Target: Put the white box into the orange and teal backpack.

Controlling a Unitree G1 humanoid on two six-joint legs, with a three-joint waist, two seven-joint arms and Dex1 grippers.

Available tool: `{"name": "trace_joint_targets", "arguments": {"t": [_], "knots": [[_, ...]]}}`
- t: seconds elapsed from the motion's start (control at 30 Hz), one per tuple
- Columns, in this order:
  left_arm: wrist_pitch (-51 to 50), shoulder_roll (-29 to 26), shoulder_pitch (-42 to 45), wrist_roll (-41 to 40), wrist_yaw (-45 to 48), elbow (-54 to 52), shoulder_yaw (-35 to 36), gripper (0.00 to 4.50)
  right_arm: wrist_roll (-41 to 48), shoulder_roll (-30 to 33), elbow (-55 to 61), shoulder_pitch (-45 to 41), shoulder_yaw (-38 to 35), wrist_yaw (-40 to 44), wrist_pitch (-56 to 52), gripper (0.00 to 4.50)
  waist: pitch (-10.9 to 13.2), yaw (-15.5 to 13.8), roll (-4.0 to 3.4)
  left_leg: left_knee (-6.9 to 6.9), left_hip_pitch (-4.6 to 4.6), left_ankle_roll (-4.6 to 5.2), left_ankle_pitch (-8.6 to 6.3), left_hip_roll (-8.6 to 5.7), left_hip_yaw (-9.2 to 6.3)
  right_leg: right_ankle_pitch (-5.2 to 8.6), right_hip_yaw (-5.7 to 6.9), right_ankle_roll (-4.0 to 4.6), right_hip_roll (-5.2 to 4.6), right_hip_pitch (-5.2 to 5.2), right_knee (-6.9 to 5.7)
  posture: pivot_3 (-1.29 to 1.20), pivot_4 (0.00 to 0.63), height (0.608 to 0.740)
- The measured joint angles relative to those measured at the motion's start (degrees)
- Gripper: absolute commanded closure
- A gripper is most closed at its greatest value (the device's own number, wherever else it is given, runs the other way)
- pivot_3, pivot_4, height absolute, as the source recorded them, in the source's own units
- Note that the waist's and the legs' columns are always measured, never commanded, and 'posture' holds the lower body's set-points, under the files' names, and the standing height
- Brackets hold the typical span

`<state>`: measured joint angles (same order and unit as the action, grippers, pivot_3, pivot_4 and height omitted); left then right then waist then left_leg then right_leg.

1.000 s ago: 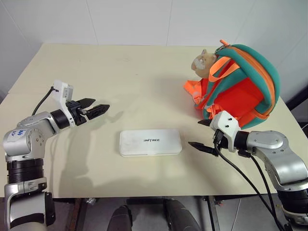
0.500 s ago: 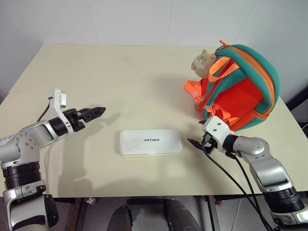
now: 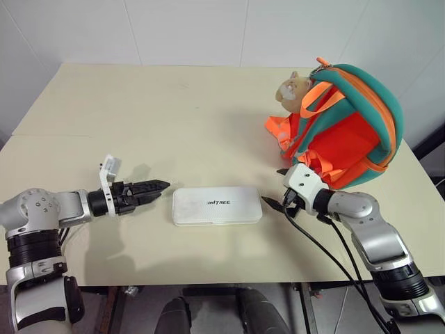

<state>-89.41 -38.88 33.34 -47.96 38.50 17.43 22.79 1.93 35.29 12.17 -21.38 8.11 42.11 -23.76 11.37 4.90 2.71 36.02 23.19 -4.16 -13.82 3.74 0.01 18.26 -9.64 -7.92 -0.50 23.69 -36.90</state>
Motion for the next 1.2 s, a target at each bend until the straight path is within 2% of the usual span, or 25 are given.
{"name": "trace_joint_targets", "arguments": {"t": [0.3,0.7,1.03,1.2], "knots": [[-2.66,-0.16,2.33,0.00,2.66,5.23,-1.90,0.04,-0.12,0.58,0.76,0.49,0.57,1.76,0.05,0.04,0.00,-0.08,0.00,0.01,0.00,-0.01,0.00,-0.01,-0.01,0.01,0.02,0.01,-0.01,0.00,0.01,0.00,0.150,0.740],[-2.41,-0.71,4.72,0.21,10.11,8.65,-10.84,0.04,-0.38,0.64,0.82,0.62,0.57,3.11,0.12,0.04,0.00,-0.09,0.00,-0.01,0.00,-0.02,0.00,-0.01,-0.01,0.01,0.02,0.02,-0.01,0.00,0.01,0.00,0.150,0.740],[-0.42,-0.63,6.52,1.38,13.73,10.22,-15.21,0.04,-0.50,0.63,0.81,0.62,0.57,3.11,0.08,0.04,0.00,-0.17,0.00,0.00,0.00,-0.02,0.00,-0.02,-0.01,0.01,0.02,0.02,-0.01,-0.01,0.01,0.00,0.150,0.740],[3.44,-1.25,7.03,2.54,17.74,9.65,-19.81,0.04,-0.51,0.63,0.81,0.62,0.57,3.11,0.08,0.04,0.00,-0.29,-0.01,0.02,0.00,-0.02,0.00,-0.03,-0.01,0.01,0.02,0.03,-0.01,-0.02,0.01,0.00,0.150,0.740]]}}
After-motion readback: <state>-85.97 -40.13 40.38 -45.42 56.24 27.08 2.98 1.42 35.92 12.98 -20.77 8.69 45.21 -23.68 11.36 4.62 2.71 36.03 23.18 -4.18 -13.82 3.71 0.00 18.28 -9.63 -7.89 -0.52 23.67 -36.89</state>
